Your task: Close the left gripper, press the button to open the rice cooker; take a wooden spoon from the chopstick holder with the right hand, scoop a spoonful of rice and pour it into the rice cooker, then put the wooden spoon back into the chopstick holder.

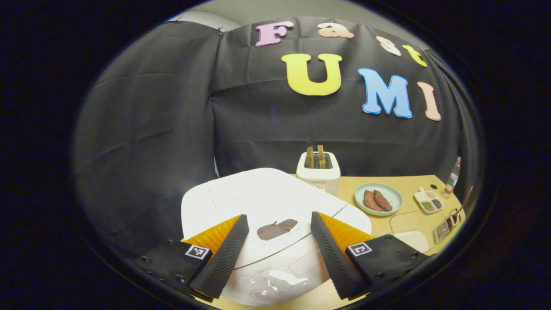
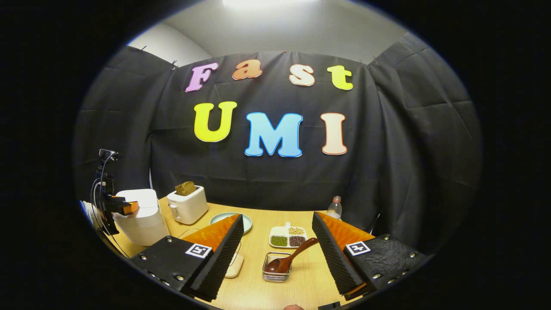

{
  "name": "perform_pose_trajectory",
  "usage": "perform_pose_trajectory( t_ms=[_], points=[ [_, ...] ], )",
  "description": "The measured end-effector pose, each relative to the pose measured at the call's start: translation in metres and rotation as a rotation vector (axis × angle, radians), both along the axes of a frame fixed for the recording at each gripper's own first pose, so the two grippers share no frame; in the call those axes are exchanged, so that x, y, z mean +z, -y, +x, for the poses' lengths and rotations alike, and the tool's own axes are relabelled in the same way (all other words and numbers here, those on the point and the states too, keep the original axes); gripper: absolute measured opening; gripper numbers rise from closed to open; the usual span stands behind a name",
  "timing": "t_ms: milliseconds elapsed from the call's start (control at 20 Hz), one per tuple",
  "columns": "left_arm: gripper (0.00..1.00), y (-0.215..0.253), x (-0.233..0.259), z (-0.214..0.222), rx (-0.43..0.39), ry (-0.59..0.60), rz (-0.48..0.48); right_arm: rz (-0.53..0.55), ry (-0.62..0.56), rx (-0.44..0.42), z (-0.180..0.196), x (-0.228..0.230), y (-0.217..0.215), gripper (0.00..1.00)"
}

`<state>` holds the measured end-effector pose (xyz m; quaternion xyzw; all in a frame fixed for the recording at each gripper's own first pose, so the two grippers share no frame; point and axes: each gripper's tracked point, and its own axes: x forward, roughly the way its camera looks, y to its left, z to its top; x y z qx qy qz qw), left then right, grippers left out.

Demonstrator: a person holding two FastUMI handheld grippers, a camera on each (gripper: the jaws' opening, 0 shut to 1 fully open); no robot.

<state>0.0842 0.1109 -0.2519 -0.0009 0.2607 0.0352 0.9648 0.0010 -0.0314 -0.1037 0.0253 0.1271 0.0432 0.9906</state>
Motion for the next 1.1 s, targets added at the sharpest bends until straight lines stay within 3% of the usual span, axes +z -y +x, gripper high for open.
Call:
perform_pose_trajectory(
  t_ms=[350, 500, 550, 650, 900, 1100],
  points=[
    [0.99, 0.005, 0.161, -0.043, -0.022, 0.323, 0.05, 0.051, 0.138, 0.052, 0.013, 0.059, -0.033, 0.97],
    [0.98, 0.017, 0.221, -0.077, -0.023, 0.445, 0.016, 0.061, 0.217, 0.025, 0.016, 0.09, -0.045, 0.97],
    [1.0, 0.019, 0.236, -0.086, -0.025, 0.47, 0.018, 0.066, 0.238, 0.005, 0.015, 0.099, -0.047, 0.92],
    [0.99, 0.022, 0.261, -0.097, -0.028, 0.522, 0.022, 0.072, 0.253, -0.036, 0.015, 0.106, -0.049, 0.97],
    [0.98, 0.038, 0.255, -0.096, -0.049, 0.474, 0.009, 0.001, 0.277, 0.002, 0.006, 0.108, -0.072, 0.97],
    [0.99, 0.048, 0.245, -0.091, -0.04, 0.44, -0.049, 0.019, 0.273, 0.025, -0.003, 0.111, -0.075, 0.97]
  ],
)
